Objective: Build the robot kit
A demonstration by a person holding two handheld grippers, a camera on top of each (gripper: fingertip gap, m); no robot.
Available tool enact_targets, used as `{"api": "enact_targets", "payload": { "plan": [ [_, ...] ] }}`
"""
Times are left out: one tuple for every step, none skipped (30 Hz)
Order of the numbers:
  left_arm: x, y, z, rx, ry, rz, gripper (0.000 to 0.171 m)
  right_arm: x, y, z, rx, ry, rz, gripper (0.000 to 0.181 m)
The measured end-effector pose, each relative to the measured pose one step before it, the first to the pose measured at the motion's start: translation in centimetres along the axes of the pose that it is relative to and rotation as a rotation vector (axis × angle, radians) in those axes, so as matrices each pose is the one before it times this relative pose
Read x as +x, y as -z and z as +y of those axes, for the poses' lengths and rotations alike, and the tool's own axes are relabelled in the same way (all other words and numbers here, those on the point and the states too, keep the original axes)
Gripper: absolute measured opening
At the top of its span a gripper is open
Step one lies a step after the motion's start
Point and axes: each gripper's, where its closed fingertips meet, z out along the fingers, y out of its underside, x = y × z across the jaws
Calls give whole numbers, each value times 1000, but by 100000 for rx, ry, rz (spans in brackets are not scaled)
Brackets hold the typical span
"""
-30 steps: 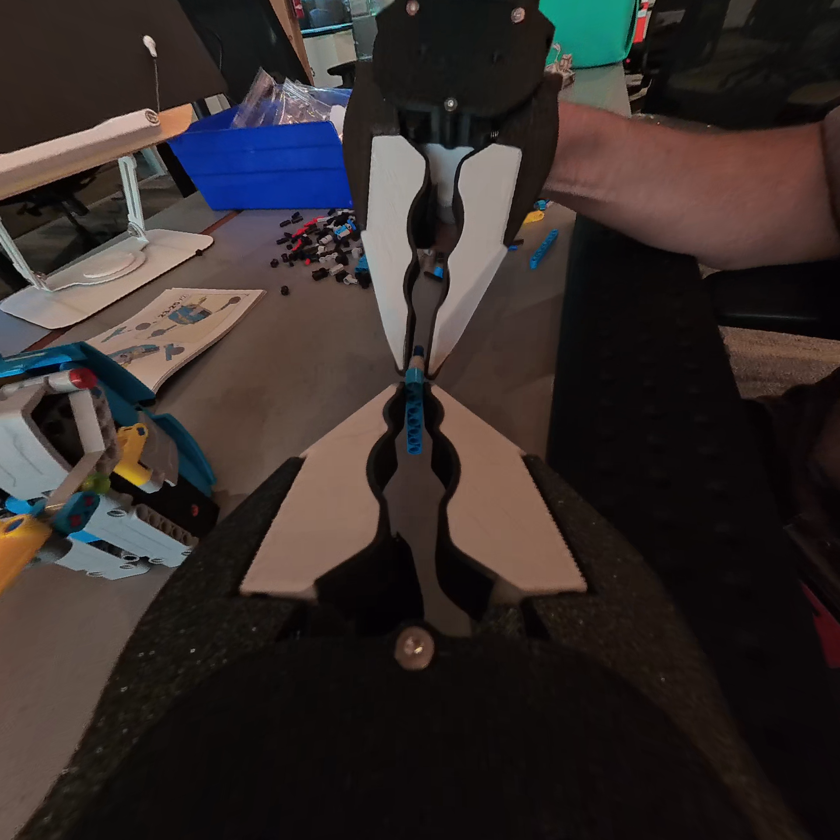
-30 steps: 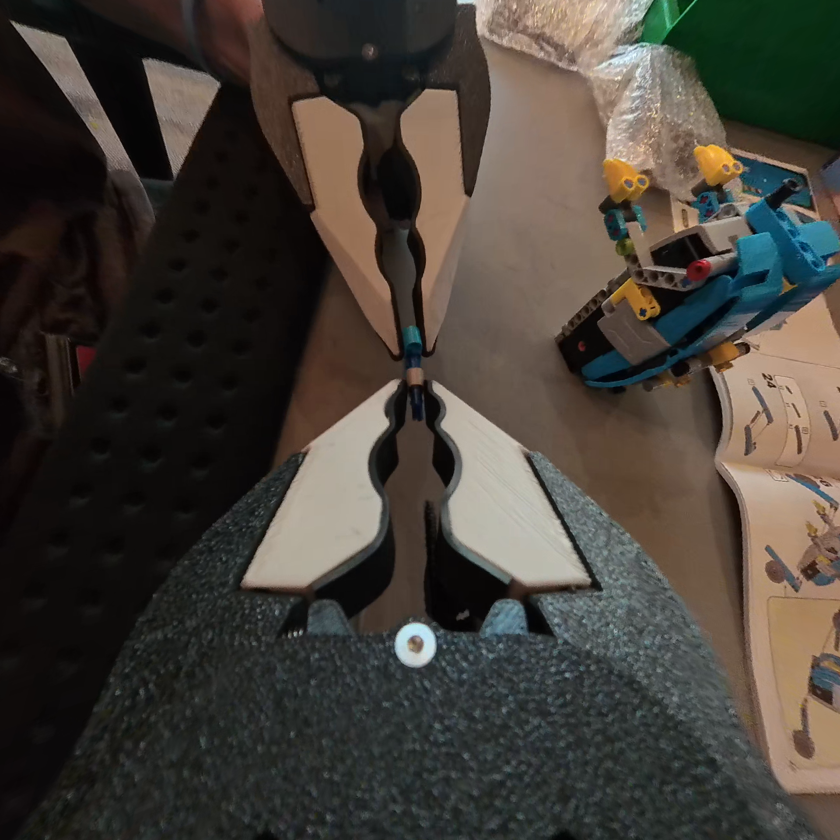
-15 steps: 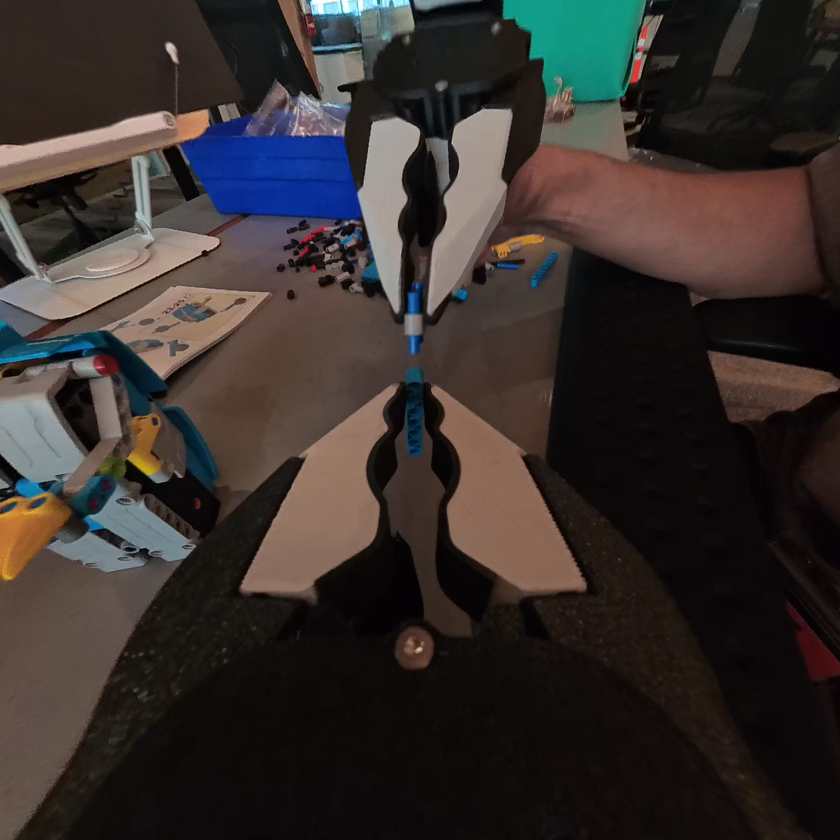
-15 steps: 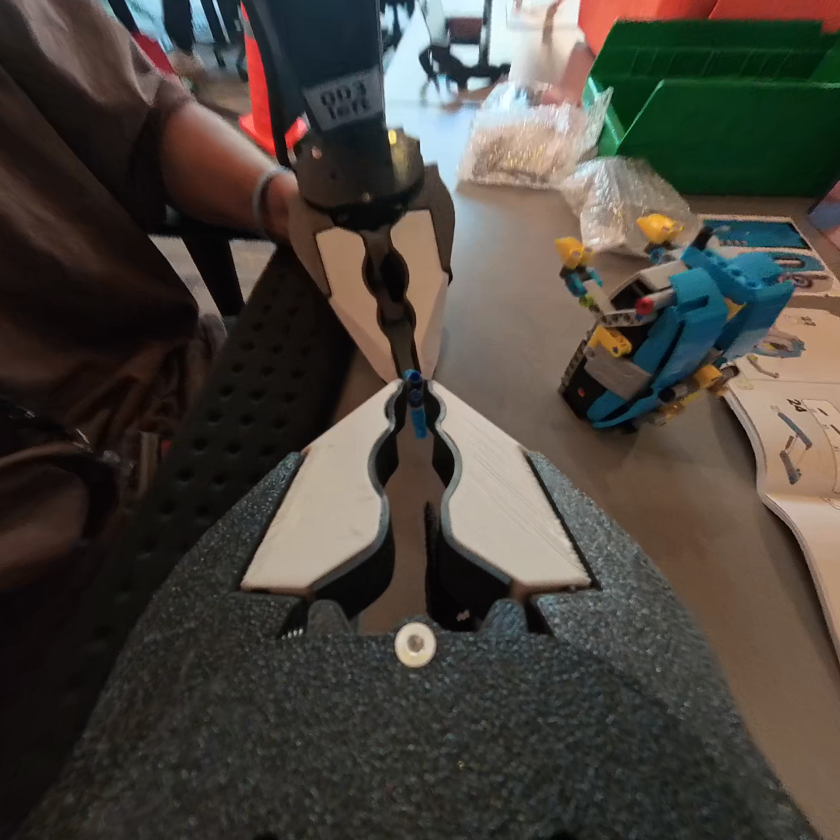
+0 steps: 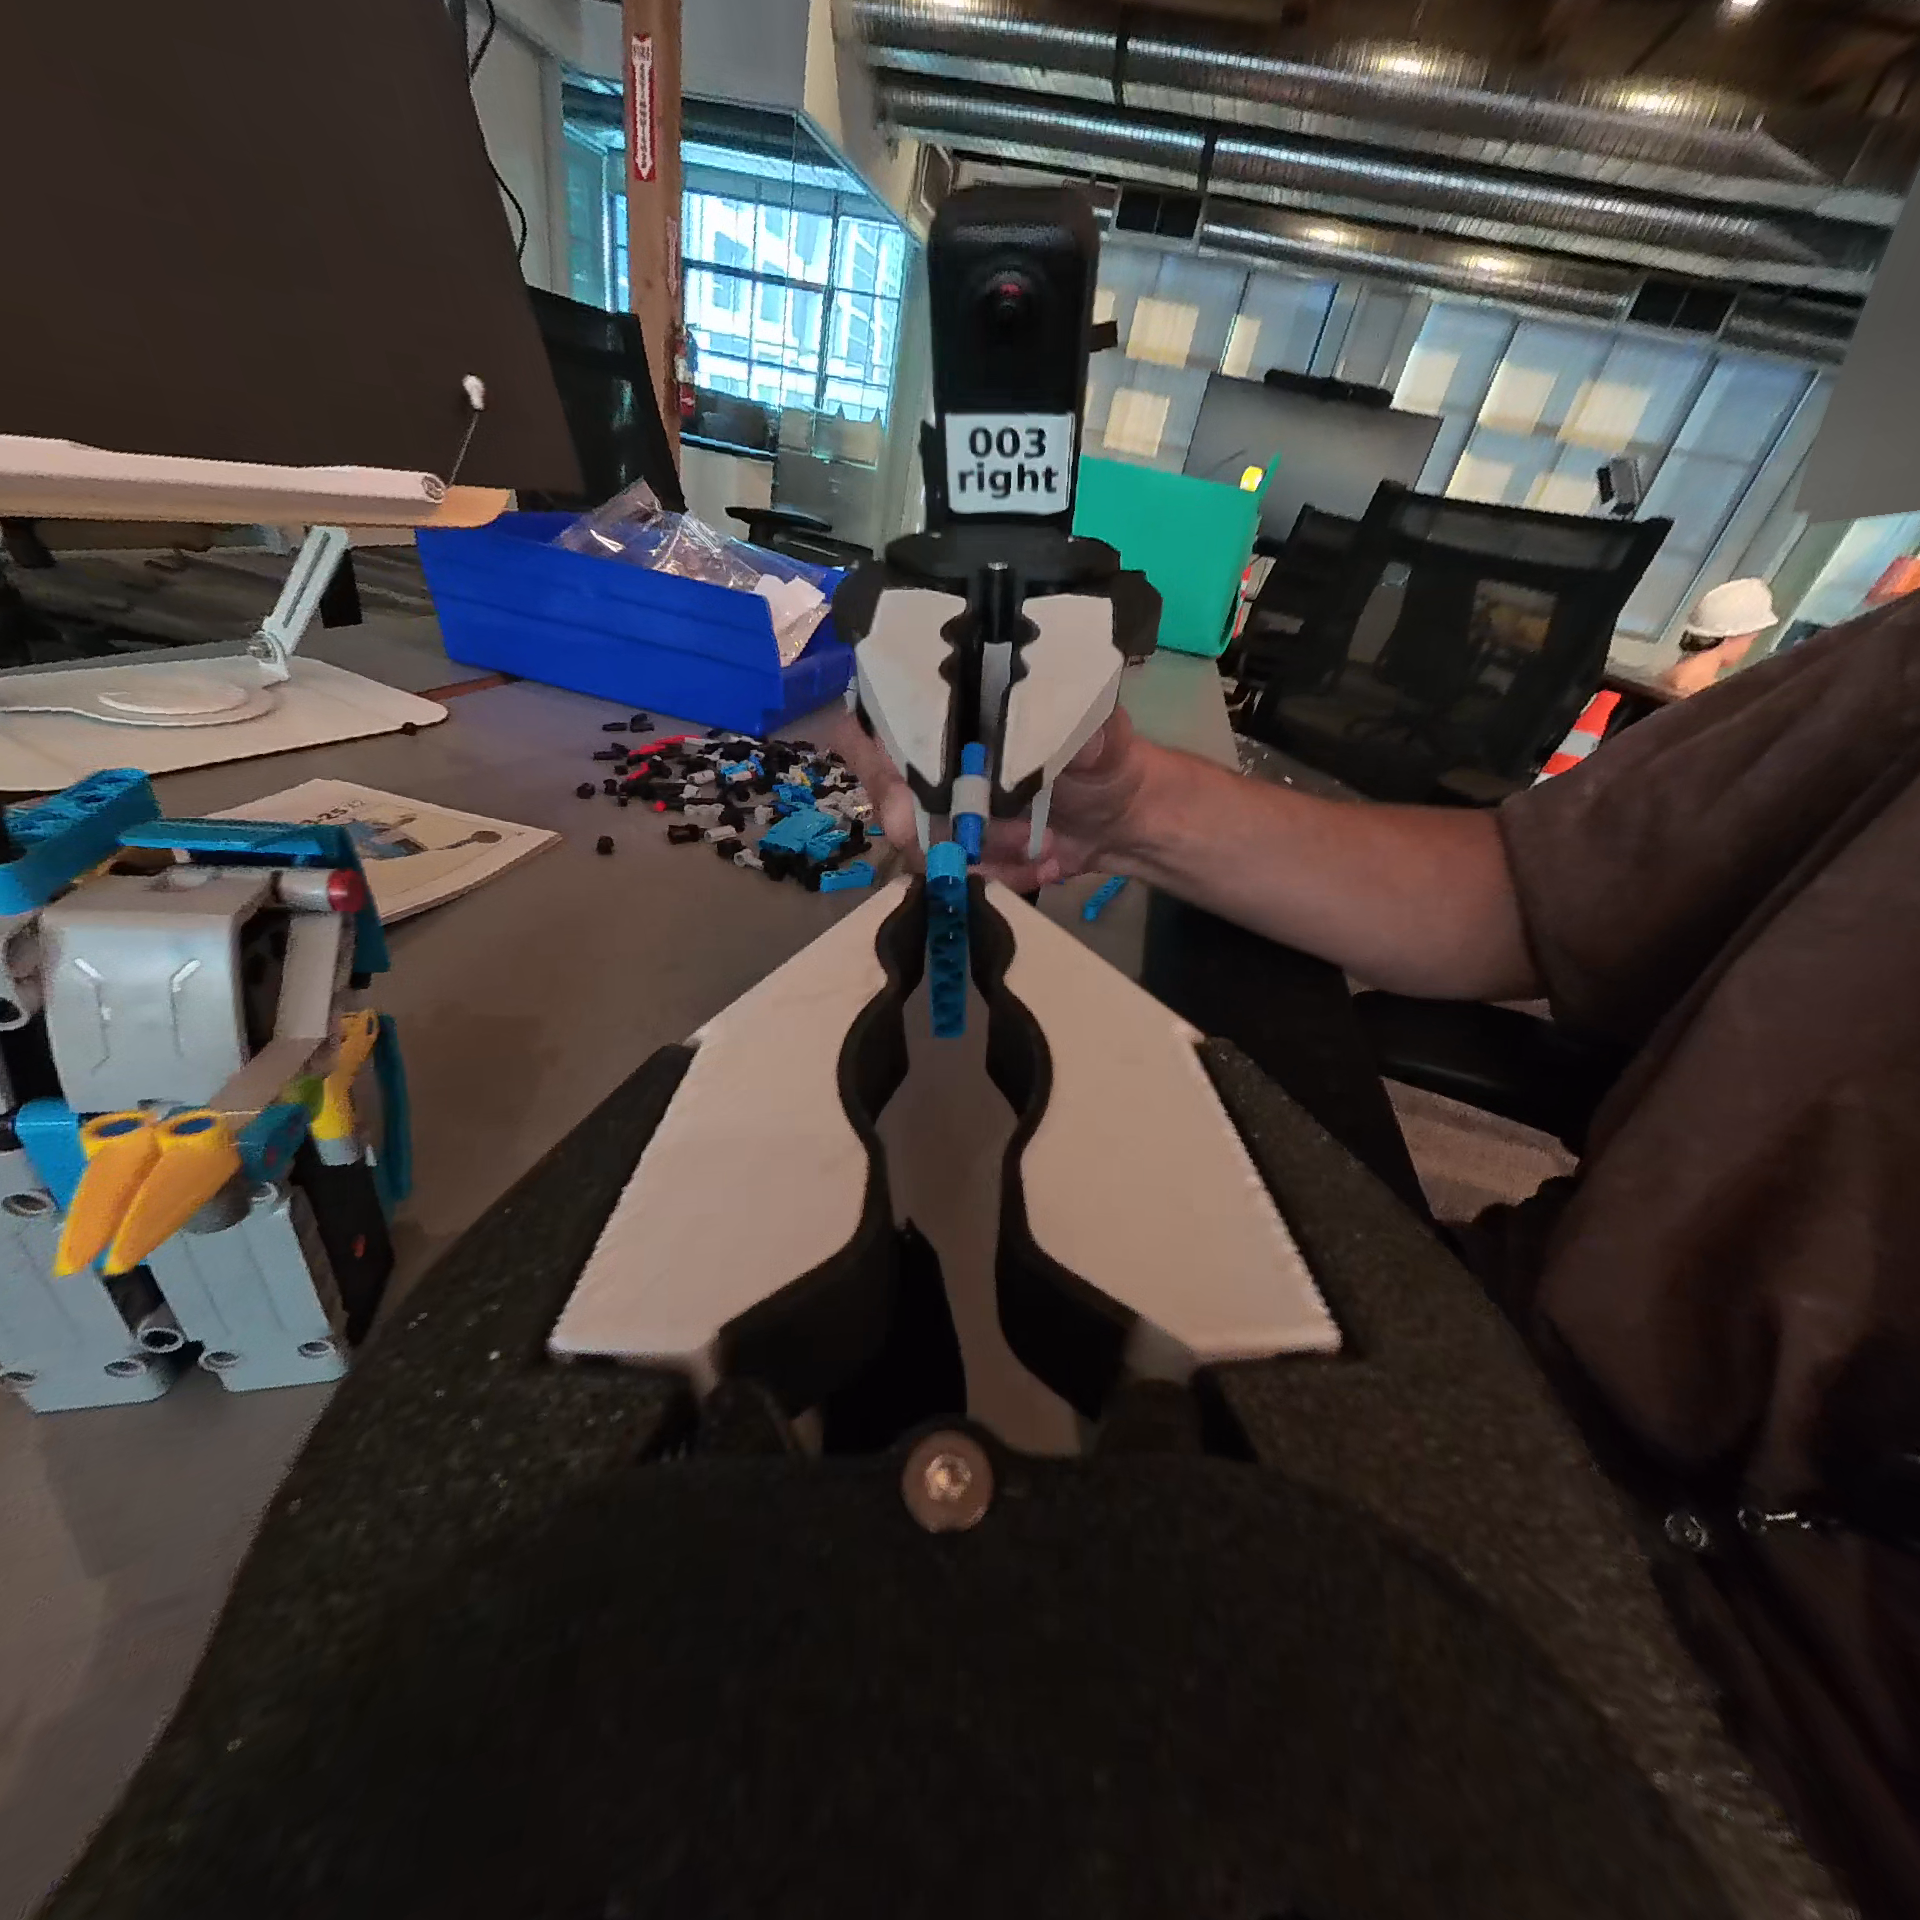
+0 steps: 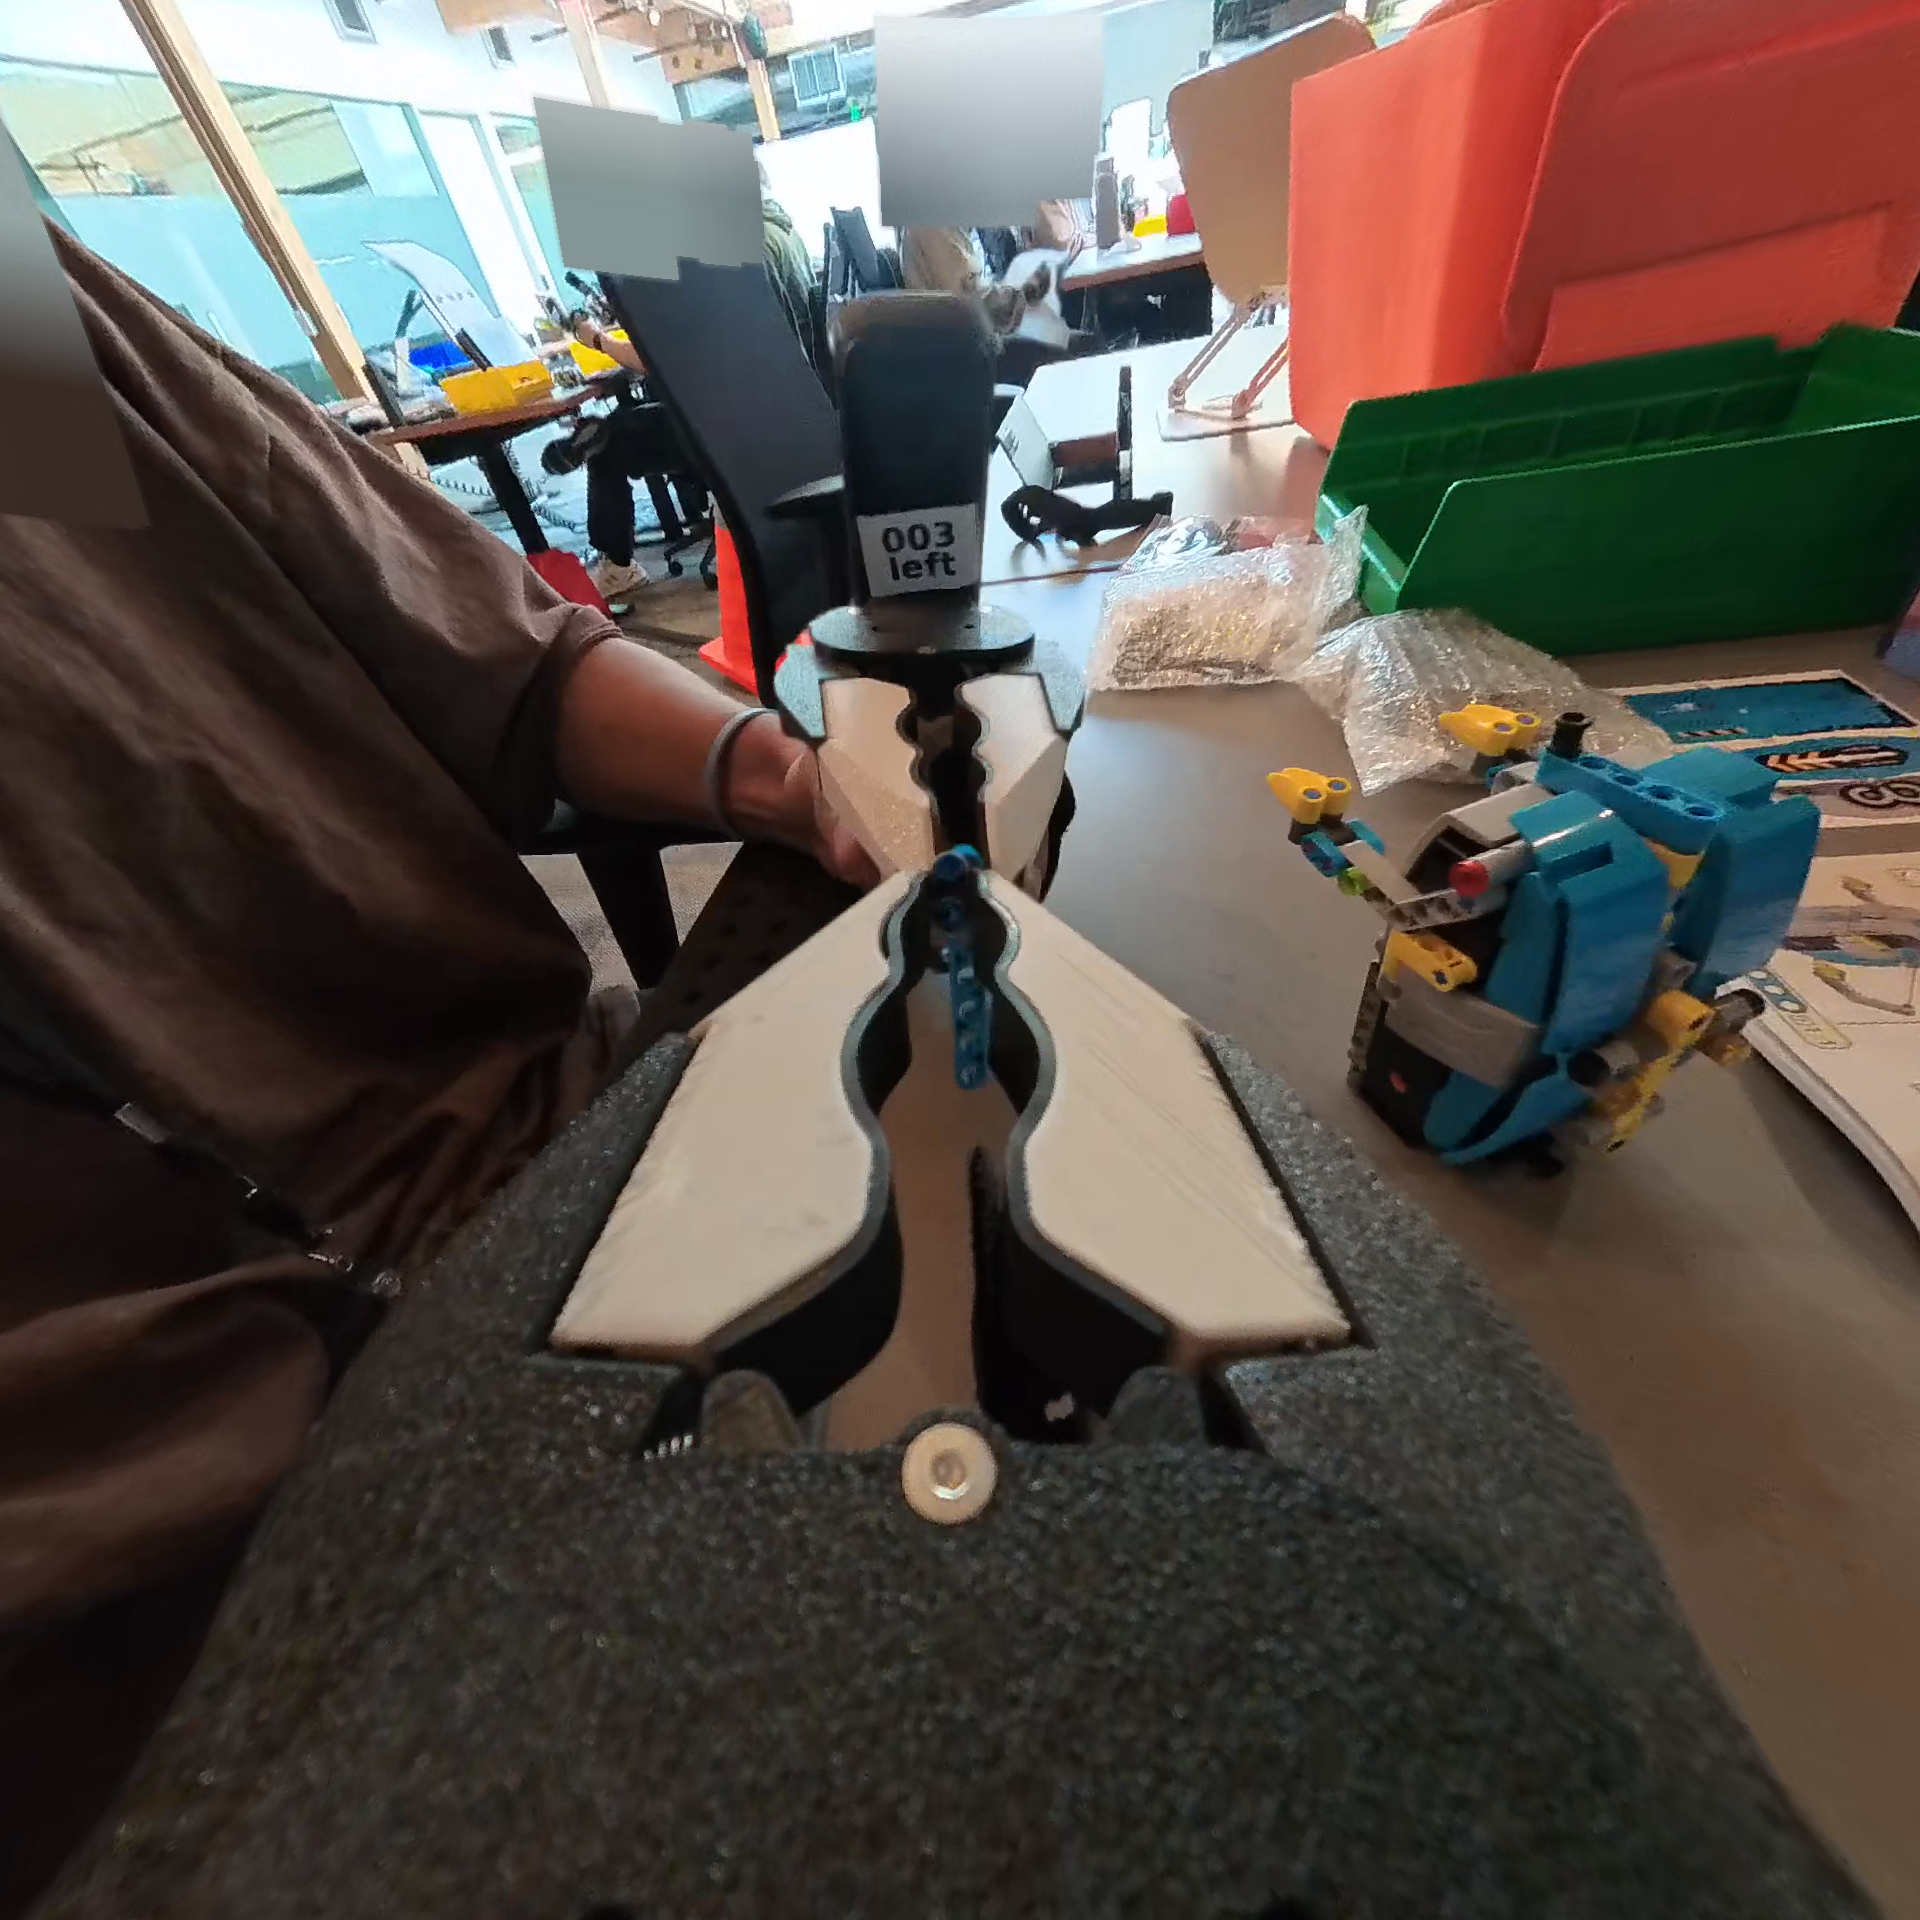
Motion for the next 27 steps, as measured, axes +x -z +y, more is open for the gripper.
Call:
{"api": "enact_targets", "payload": {
  "plan": [
    [-51,58,-112,680,717,143,7,45,-66,-74,549,-167,276,7],
    [-43,39,-82,466,372,8,7,54,-46,-76,270,-23,256,7],
    [58,6,-85,546,354,448,7,210,-9,-114,590,489,1518,7],
    [78,-11,-112,624,429,408,7,144,-47,-111,801,719,1184,7],
    [14,1,-44,305,115,19,7,-87,-88,-91,856,-690,-634,7],
    [-21,-3,68,-326,-117,-102,7,-87,-80,29,234,-1517,-1211,7],
    [-24,14,50,-254,133,-14,7,67,-37,65,207,-1266,-355,7],
    [-21,6,-4,91,352,72,7,23,11,71,31,-555,-259,7],
    [2,12,-16,71,168,100,7,22,-3,8,356,-584,-173,7],
    [-4,-20,19,-113,-35,-45,7,2,-25,-23,635,-1122,-430,7],
    [-39,10,17,-105,-129,-314,7,15,-57,-2,674,-1724,-683,7],
    [-66,12,34,-196,57,-390,7,60,-43,3,721,-1705,-601,7],
    [-101,-15,73,-445,299,-451,7,102,-18,26,276,-776,13,7],
    [-127,-32,134,-782,107,-582,7,104,-19,31,64,-81,493,7],
    [-76,-55,181,-1045,-113,-422,7,28,-39,89,-401,183,44,8],
    [-41,-49,148,-822,-85,-212,7,-28,-35,133,-855,278,-298,8],
    [-19,-25,61,-356,-6,-143,7,47,-4,69,-533,243,179,8],
    [-23,-4,15,-152,95,20,7,34,4,29,-399,16,149,8],
    [-12,2,7,-33,155,100,7,10,24,99,-740,26,40,8],
    [-8,13,-3,55,167,52,7,82,42,142,-937,439,479,8],
    [-15,8,-36,203,146,53,7,92,34,160,-822,415,668,8],
    [3,14,-40,235,220,108,7,49,-6,188,-862,0,181,8],
    [-24,-4,19,-59,316,-11,7,40,-78,244,-1223,-258,-60,8],
    [-62,0,40,-162,252,-134,7,41,-107,188,-859,-192,128,8],
    [-28,23,7,-55,191,49,7,60,-54,12,111,-52,264,8],
    [10,15,13,-53,136,132,7,-17,-12,-16,-38,-191,-270,8],
    [2,-4,28,-101,-54,-56,7,6,-4,-22,111,-121,-90,6]
  ]
}}
